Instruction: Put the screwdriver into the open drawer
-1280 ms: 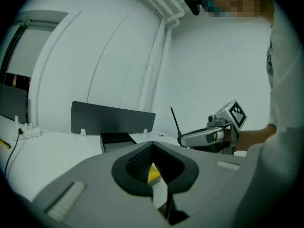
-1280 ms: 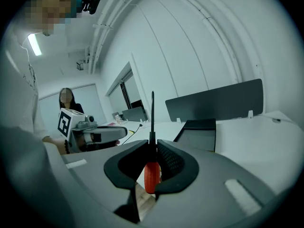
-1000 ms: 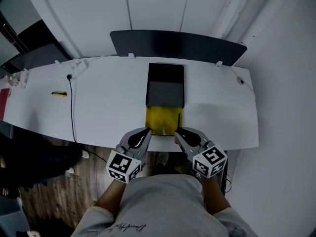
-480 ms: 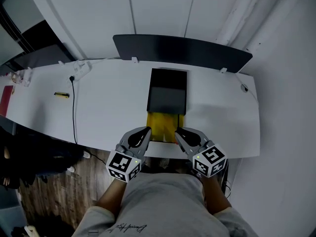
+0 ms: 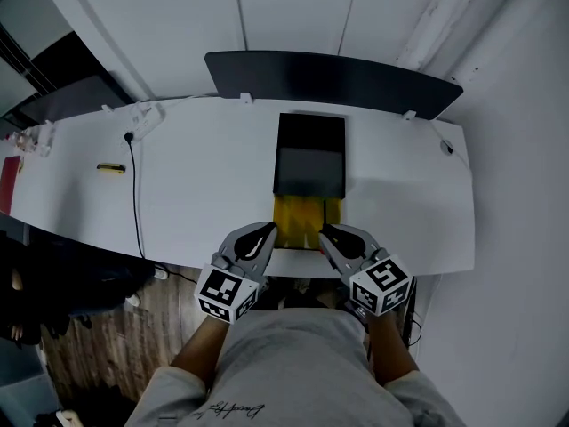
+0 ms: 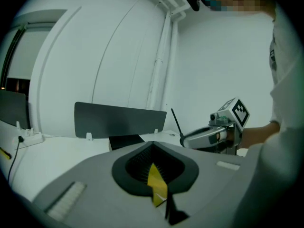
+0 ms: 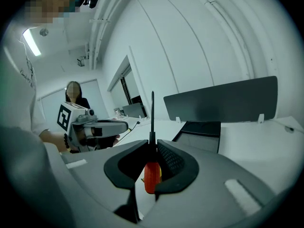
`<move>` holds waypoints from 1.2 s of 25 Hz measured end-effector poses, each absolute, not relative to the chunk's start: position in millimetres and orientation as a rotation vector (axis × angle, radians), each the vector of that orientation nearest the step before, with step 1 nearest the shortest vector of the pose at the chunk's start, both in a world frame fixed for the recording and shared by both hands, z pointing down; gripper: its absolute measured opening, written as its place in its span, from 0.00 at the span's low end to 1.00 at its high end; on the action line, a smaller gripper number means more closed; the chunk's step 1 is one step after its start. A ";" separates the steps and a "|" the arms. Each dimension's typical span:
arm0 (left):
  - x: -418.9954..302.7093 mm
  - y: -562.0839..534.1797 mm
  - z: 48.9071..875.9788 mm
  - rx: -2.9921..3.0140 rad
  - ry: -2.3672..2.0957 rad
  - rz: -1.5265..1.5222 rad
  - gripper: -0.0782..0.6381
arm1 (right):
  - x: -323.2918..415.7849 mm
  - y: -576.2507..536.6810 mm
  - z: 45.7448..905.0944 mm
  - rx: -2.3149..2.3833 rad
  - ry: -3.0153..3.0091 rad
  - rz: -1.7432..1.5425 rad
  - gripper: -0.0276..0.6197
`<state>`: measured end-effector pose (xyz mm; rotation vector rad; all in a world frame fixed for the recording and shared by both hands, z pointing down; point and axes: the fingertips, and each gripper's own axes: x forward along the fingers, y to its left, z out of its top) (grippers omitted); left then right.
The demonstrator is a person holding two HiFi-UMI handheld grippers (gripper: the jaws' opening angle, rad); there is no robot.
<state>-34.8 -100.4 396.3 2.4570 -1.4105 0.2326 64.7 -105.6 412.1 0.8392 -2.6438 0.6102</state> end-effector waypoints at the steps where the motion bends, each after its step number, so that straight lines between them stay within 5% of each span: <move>1: -35.8 -100.9 397.8 2.460 -1.401 0.235 0.11 | 63.5 -105.9 414.5 0.846 -2.635 0.611 0.16; 30: -55.8 -132.3 450.8 2.384 -1.357 0.262 0.11 | 58.2 -136.9 492.9 0.789 -2.401 0.532 0.16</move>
